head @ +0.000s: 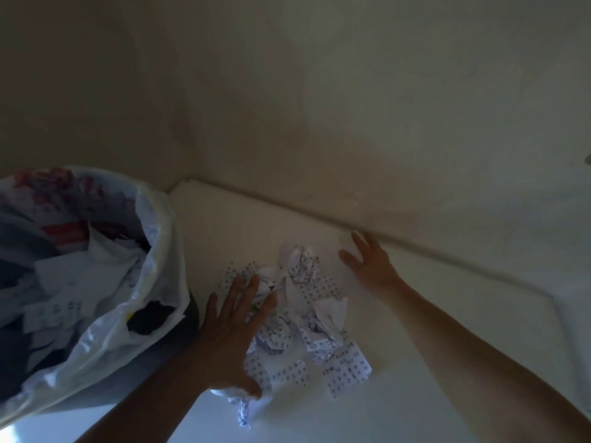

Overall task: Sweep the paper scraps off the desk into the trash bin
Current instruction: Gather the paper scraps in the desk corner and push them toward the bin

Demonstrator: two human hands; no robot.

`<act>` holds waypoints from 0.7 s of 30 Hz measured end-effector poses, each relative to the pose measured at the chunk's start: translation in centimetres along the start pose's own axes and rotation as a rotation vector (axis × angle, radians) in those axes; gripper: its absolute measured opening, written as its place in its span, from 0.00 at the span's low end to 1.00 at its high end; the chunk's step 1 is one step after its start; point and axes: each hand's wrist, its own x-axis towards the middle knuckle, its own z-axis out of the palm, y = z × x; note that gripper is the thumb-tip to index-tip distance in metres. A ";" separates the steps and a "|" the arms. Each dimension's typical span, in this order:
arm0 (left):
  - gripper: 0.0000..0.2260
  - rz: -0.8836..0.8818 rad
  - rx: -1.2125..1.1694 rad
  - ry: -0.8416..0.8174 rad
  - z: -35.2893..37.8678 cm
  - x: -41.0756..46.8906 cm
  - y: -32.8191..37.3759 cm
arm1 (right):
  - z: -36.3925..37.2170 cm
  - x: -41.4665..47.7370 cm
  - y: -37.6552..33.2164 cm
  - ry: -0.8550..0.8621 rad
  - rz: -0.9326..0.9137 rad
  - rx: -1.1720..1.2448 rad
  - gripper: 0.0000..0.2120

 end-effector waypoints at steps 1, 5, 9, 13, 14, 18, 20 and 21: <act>0.67 0.001 -0.015 -0.004 -0.1 0.1 0.0 | -0.3 0.9 0.0 -0.038 0.006 0.012 0.34; 0.67 0.006 -0.047 -0.011 -0.1 0.3 0.1 | 1.5 2.7 -1.5 -0.235 -0.017 -0.130 0.36; 0.66 0.015 -0.034 0.016 0.1 -0.1 0.0 | 4.6 0.4 -3.1 -0.349 -0.144 -0.349 0.35; 0.67 0.003 -0.062 0.008 0.4 -1.0 -0.2 | 6.1 -3.1 -4.6 -0.419 -0.194 -0.197 0.37; 0.67 0.006 -0.064 0.007 0.5 -1.3 -0.3 | 5.9 -3.8 -4.9 -0.424 -0.177 -0.096 0.36; 0.68 0.018 -0.089 0.003 0.6 -2.1 -0.5 | 4.0 -7.2 -4.7 -0.206 -0.111 0.182 0.32; 0.68 0.015 -0.115 0.027 0.5 -2.1 -0.5 | 3.4 -9.7 -3.9 -0.042 0.022 0.283 0.32; 0.68 0.007 -0.126 0.041 0.4 -2.0 -0.5 | 3.5 -11.1 -3.2 0.012 0.090 0.329 0.32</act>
